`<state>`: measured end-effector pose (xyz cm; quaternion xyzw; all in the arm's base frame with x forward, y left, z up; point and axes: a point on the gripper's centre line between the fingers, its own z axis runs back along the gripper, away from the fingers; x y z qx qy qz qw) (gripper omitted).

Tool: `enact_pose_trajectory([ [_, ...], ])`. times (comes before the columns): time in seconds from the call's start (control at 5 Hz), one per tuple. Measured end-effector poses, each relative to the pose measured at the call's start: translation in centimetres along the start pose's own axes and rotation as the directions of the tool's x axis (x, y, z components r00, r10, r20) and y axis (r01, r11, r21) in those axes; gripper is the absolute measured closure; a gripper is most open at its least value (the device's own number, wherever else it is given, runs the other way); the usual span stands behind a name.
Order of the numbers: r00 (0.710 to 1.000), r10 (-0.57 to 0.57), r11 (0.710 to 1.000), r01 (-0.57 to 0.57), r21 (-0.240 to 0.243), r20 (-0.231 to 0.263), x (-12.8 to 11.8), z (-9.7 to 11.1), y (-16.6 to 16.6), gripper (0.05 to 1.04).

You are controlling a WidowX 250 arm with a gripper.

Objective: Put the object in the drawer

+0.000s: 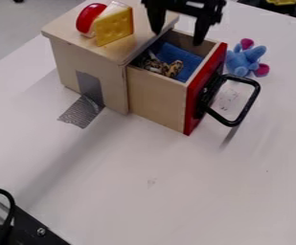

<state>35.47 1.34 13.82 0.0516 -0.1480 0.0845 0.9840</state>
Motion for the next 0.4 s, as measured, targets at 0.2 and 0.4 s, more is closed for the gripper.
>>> enact_pose_trajectory([
  [0.2,0.998,-0.065,0.997,0.065,-0.05,0.0,-0.1,3.1,-1.3,0.085],
  [0.4,0.99,-0.118,0.989,0.11,-0.102,-0.074,-1.7,4.2,-2.3,0.085],
])
